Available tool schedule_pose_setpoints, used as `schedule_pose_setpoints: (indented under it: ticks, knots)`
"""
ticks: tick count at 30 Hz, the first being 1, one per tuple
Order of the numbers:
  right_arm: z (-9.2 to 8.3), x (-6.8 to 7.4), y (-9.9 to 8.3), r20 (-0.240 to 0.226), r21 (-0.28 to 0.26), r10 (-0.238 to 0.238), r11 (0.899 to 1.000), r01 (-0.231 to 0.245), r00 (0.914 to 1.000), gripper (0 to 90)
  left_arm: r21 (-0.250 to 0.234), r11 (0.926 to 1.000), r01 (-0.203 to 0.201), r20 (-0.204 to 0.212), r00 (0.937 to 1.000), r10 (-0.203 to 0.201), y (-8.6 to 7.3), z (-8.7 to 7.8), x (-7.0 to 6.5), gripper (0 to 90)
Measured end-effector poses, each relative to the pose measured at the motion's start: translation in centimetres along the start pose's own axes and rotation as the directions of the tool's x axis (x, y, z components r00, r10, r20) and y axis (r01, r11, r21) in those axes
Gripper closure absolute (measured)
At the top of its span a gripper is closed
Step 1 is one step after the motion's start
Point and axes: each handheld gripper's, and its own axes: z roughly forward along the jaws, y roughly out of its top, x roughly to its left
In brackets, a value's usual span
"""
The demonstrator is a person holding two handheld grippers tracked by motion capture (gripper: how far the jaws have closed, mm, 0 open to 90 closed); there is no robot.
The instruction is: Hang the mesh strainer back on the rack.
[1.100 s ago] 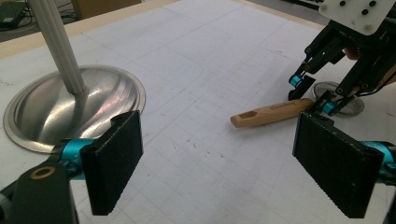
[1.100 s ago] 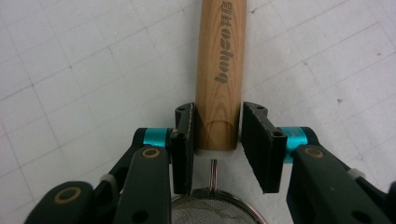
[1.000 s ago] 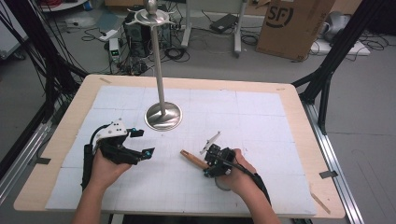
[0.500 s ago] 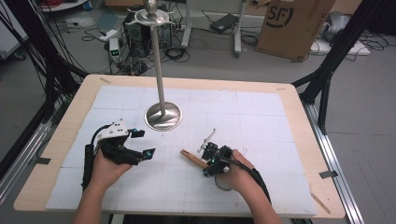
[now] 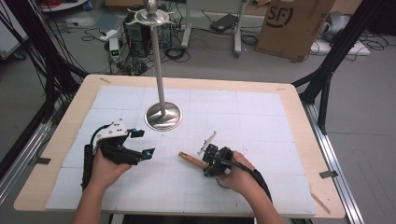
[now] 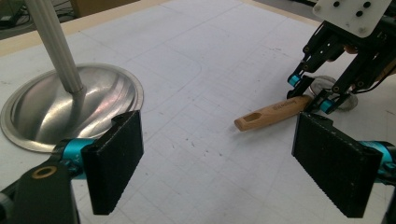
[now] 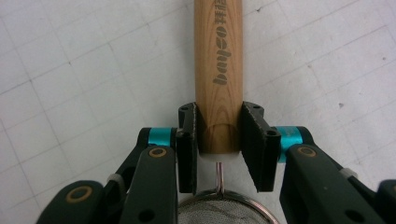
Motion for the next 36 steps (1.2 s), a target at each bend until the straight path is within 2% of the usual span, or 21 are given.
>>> schedule_pose_setpoints:
  ticks: [4, 7, 11, 13, 14, 15, 18, 22, 25, 31, 36]
  knots:
    - [-0.1, 0.0, -0.3, -0.006, -0.022, 0.011, 1.0, -0.011, 0.9999, 69.0, 0.0, 1.0, 0.002, 0.0, 1.0, -0.002, 0.0, 0.0, 0.1, 17.2]
    - [-0.3, 0.1, -0.3, 0.013, -0.044, 0.0, 0.999, 0.0, 0.9999, 69.0, 0.0, 1.0, 0.003, -0.002, 1.0, -0.003, 0.0, 0.0, 0.1, 17.2]
    - [-0.6, 0.3, -0.2, 0.012, -0.063, -0.005, 0.998, 0.006, 0.9999, 69.0, -0.004, 1.0, 0.001, -0.002, 1.0, -0.001, 0.0, -0.1, 0.1, 17.2]
    - [-0.9, 0.2, -0.3, 0.019, -0.092, -0.004, 0.996, 0.006, 0.9998, 69.0, -0.004, 1.0, 0.0, -0.003, 1.0, 0.0, 0.0, -0.1, 0.1, 17.2]
    - [-1.4, 0.1, -0.3, 0.025, -0.128, 0.009, 0.992, -0.006, 0.9997, 69.0, -0.005, 1.0, 0.0, -0.003, 1.0, 0.0, 0.0, -0.2, 0.1, 17.2]
    - [-1.4, 0.1, -0.3, 0.025, -0.128, 0.009, 0.992, -0.006, 0.9997, 69.0, -0.006, 1.0, 0.002, -0.003, 1.0, -0.002, 0.0, -0.2, 0.1, 17.2]
    - [-2.2, -0.3, -0.5, 0.03, -0.184, 0.029, 0.983, -0.023, 0.9991, 69.0, -0.011, 0.9999, 0.002, -0.001, 1.0, -0.002, 0.0, -0.2, 0.1, 17.1]
    - [-3.4, -0.8, -0.7, 0.017, -0.265, 0.049, 0.963, -0.043, 0.9987, 69.0, -0.011, 0.9999, 0.002, -0.001, 1.0, -0.002, 0.0, -0.3, 0.1, 17.1]
    - [-4.0, -1.1, -0.9, 0.008, -0.297, 0.056, 0.953, -0.051, 0.9984, 69.0, -0.011, 0.9999, 0.001, -0.001, 1.0, -0.001, 0.0, -0.3, 0.1, 17.1]
    - [-4.6, -1.1, -1.0, 0.01, -0.327, 0.054, 0.944, -0.048, 0.9985, 69.0, -0.014, 0.9999, 0.0, 0.002, 1.0, 0.0, 0.1, -0.3, 0.1, 17.1]
    - [-5.3, -1.1, -1.1, 0.002, -0.375, 0.045, 0.926, -0.041, 0.999, 69.0, -0.023, 0.9997, 0.004, 0.01, 0.9999, -0.003, 0.1, -0.3, 0.0, 17.1]
